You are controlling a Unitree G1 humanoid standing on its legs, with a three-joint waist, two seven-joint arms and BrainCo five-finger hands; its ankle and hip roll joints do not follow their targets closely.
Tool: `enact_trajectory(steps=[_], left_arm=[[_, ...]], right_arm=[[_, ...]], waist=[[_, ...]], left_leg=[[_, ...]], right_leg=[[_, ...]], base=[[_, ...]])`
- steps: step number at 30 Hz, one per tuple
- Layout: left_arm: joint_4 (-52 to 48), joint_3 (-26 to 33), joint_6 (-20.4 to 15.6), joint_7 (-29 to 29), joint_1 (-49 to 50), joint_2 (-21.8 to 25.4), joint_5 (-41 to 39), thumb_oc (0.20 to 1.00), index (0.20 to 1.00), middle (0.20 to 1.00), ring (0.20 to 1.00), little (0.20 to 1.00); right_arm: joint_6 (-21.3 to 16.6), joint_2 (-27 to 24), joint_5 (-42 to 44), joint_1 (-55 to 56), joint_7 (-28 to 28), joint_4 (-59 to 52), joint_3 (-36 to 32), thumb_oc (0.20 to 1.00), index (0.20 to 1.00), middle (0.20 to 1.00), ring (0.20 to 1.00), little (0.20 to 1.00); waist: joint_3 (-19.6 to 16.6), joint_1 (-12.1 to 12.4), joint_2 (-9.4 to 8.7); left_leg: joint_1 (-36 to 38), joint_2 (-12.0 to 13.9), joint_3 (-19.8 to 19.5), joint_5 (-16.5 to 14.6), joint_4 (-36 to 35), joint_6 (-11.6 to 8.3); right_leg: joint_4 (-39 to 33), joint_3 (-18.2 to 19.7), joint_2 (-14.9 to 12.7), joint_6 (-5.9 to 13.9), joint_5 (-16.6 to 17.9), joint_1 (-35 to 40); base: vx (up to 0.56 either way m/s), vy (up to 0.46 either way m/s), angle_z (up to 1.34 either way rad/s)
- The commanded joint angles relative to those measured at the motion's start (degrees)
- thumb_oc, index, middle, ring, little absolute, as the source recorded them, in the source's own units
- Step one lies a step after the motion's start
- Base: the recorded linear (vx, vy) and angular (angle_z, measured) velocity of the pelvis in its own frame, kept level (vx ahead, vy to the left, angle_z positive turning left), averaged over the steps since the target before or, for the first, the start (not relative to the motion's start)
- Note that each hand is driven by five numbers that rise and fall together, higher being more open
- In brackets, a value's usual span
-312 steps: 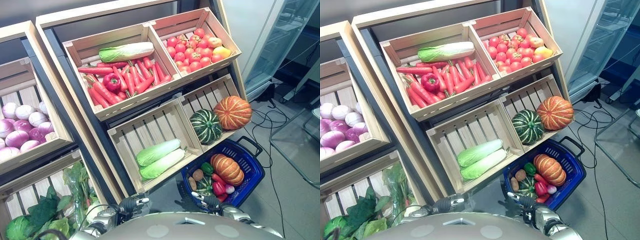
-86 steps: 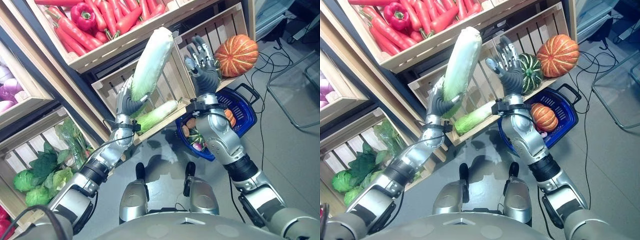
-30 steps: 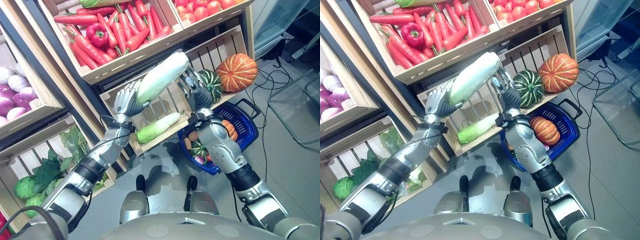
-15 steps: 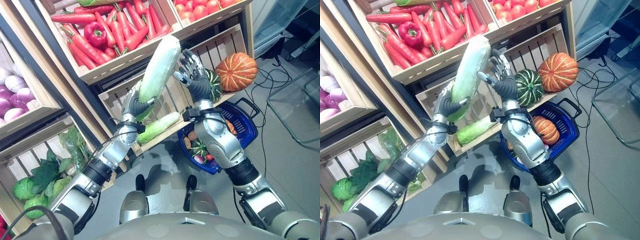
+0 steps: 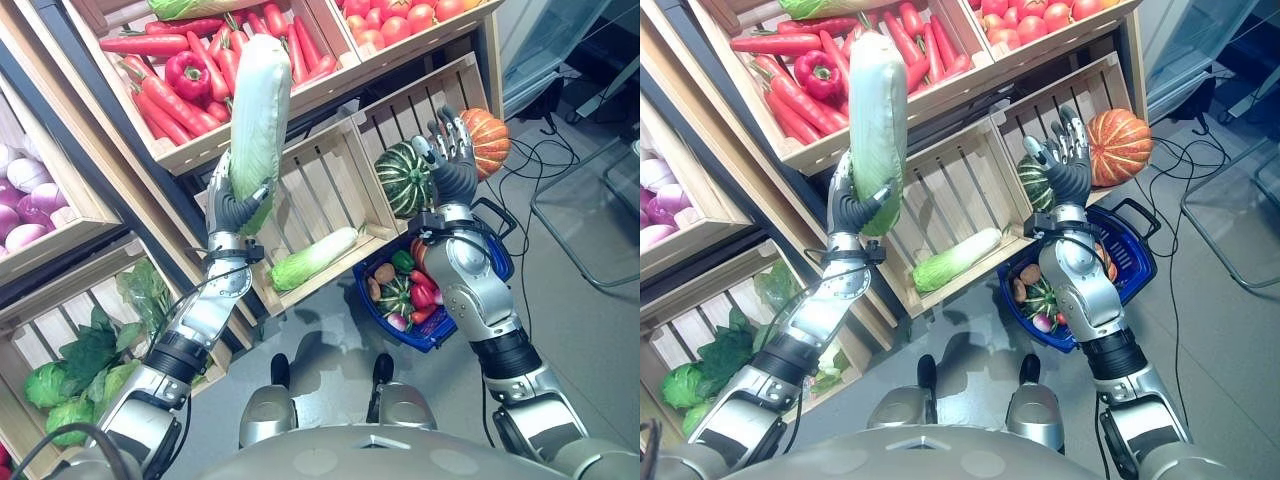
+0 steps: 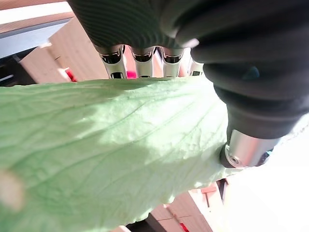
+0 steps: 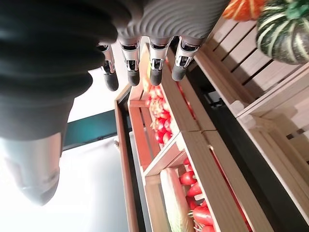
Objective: Pick up fruits and vegetables into the basket
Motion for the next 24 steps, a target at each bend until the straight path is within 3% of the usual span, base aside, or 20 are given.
enact_trajectory(steps=[1, 7, 12, 18, 24], left_arm=[[-5.73, 1.36, -4.38, 1.5, -4.34, 2.52, 5.07, 0.2, 0.2, 0.2, 0.2, 0.2], [-5.39, -0.46, -3.15, 0.09, -5.41, 3.68, 10.54, 0.2, 0.2, 0.2, 0.2, 0.2], [-4.91, -2.96, -1.57, -1.82, -7.2, 4.96, 15.84, 0.2, 0.2, 0.2, 0.2, 0.2], [-5.34, -5.99, -0.74, -3.72, -8.96, 6.35, 23.44, 0.2, 0.2, 0.2, 0.2, 0.2], [-5.76, -9.32, -0.59, -3.8, -11.51, 7.29, 28.3, 0.2, 0.2, 0.2, 0.2, 0.2]], right_arm=[[-3.36, 2.33, 2.68, -2.78, 2.37, -2.81, -0.34, 1.0, 1.0, 1.0, 1.0, 1.0], [-4.8, 2.89, 7.66, -4.12, 13.3, -3.92, 2.93, 1.0, 1.0, 1.0, 1.0, 1.0], [-3.01, 3.09, 9.94, -7.2, 21.85, -4.85, 6.73, 1.0, 1.0, 1.0, 1.0, 1.0], [0.93, 3.29, 11.13, -9.18, 23.15, -4.01, 9.49, 1.0, 1.0, 1.0, 1.0, 1.0], [2.22, 3.75, 13.84, -10.45, 22.43, -2.63, 11.12, 1.0, 1.0, 1.0, 1.0, 1.0]], waist=[[-1.02, 0.63, -2.41], [-1.44, 1.0, -2.43], [-1.58, 1.73, -2.53], [-1.68, 2.29, -2.87], [-1.38, 2.38, -3.15]], left_leg=[[0.19, 0.87, 0.89, -4.06, 4.66, 0.0], [0.43, 0.82, 0.7, -4.01, 4.47, -0.02], [0.13, 0.74, 0.32, -4.08, 4.77, -0.07], [0.26, 0.74, 0.15, -4.11, 4.54, -0.13], [-0.02, 0.85, 0.18, -4.08, 4.58, -0.13]], right_leg=[[1.6, 2.73, -4.97, 3.59, -0.72, 2.63], [1.44, 2.63, -5.0, 3.55, -0.82, 2.93], [1.54, 2.37, -5.04, 3.49, -1.05, 2.94], [1.37, 2.01, -5.02, 3.68, -1.04, 3.13], [1.4, 1.86, -5.15, 3.93, -0.92, 2.88]], base=[[0.0, 0.0, 0.0], [0.0, 0.0, 0.0], [0.01, -0.004, 0.02], [0.0, -0.007, 0.04], [0.0, -0.003, 0.01]])
